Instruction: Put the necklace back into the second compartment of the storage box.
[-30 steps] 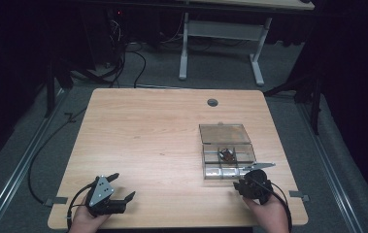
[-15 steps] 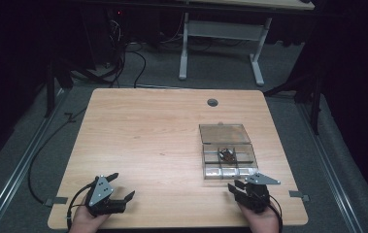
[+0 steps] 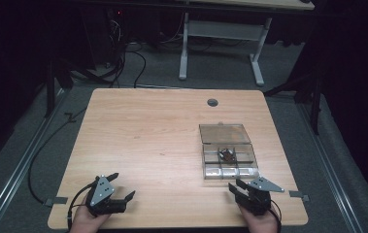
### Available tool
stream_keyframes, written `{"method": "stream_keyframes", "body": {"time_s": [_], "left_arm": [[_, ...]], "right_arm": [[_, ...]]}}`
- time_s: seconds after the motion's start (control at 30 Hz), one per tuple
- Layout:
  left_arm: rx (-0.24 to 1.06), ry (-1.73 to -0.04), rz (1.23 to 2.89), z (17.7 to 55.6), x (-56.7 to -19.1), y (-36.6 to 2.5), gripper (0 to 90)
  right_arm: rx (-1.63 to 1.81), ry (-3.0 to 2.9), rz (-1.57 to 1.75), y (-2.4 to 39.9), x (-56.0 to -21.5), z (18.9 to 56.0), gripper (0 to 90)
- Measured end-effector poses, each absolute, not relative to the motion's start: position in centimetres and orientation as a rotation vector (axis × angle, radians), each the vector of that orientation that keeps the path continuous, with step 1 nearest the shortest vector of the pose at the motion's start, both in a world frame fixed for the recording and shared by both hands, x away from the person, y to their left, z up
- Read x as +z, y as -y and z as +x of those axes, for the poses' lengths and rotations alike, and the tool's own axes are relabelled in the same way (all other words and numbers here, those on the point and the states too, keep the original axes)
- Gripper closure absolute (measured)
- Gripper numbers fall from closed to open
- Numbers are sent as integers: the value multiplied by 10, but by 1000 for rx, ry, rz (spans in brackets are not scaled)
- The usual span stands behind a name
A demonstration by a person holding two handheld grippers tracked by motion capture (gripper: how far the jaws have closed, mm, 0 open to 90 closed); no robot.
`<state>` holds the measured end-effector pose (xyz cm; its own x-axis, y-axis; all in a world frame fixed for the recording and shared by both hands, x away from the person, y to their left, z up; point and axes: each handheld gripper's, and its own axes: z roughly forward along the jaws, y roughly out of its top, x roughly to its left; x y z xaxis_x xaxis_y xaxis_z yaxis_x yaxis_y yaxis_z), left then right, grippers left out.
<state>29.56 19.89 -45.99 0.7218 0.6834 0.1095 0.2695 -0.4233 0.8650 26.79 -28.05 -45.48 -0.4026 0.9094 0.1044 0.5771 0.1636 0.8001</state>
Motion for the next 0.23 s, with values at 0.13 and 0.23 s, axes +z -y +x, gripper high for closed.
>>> {"method": "stream_keyframes", "body": {"time_s": [0.13, 0.23], "left_arm": [[570, -725, 2003, 295, -460, -199, 149], [569, -723, 2001, 295, -460, -199, 148]], "right_arm": [[1124, -2043, 1419, 282, -455, 269, 610], [1122, -2042, 1421, 281, -455, 269, 610]]}}
